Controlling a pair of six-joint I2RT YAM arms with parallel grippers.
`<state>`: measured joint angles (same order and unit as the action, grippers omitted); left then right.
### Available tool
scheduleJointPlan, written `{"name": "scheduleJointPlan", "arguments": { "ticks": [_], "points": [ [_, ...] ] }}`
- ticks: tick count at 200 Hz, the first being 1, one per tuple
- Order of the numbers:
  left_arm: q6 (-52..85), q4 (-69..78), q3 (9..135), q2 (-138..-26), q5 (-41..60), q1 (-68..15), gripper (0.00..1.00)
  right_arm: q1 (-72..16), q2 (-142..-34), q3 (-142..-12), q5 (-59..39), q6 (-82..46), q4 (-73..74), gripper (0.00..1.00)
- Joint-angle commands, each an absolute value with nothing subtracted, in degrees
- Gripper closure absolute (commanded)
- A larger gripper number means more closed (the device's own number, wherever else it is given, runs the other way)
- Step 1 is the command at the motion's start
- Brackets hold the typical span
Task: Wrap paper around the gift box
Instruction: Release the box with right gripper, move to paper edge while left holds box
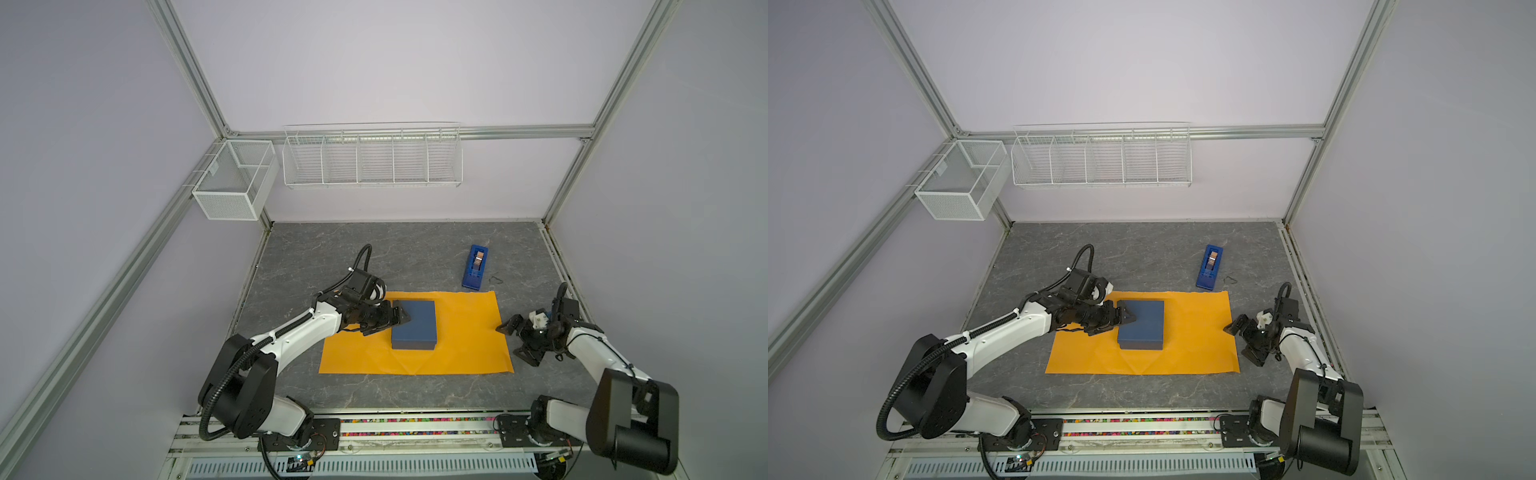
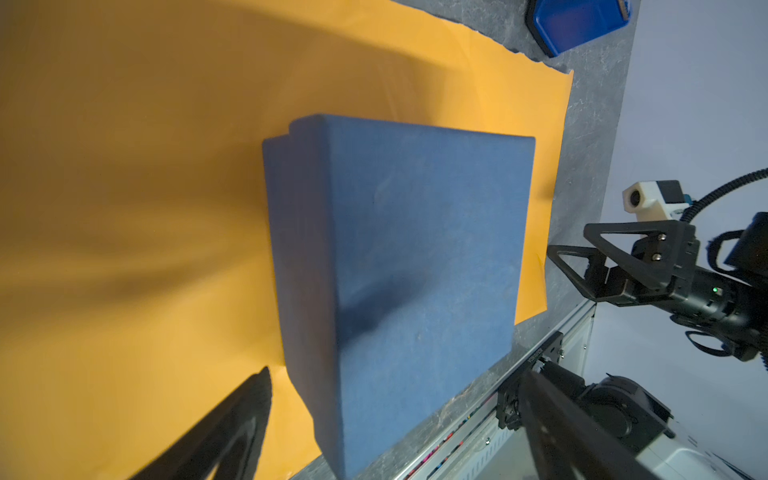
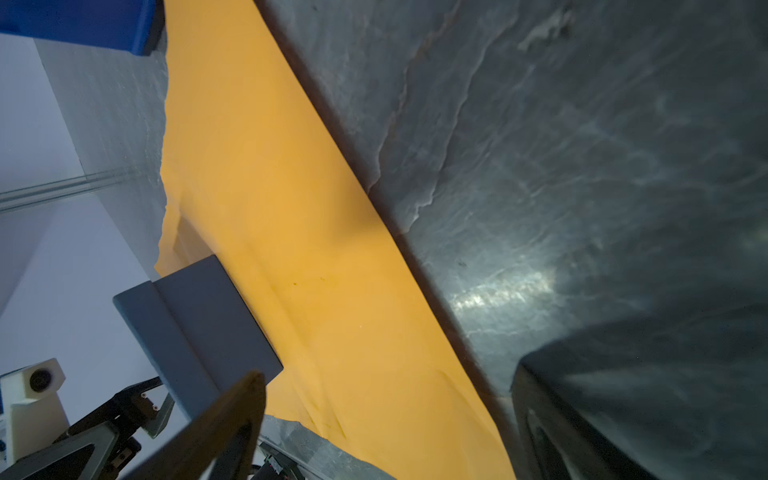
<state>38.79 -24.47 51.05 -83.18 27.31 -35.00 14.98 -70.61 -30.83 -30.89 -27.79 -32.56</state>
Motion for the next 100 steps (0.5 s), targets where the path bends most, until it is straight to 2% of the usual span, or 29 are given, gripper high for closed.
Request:
{"name": "scheduleJointPlan", "arguments": {
  "ticks": [1, 100],
  "points": [
    [40.4, -20.3, 50.1, -84.1, 30.2, -35.5, 0.07, 15.3, -72.1, -29.7, -35.1, -26.6, -31.6, 0.06],
    [41.3, -18.4, 49.9, -84.8, 31.0, -35.5, 0.07, 15.2, -76.7, -29.3, -43.5, -25.8, -26.1, 0.11]
  ]
}}
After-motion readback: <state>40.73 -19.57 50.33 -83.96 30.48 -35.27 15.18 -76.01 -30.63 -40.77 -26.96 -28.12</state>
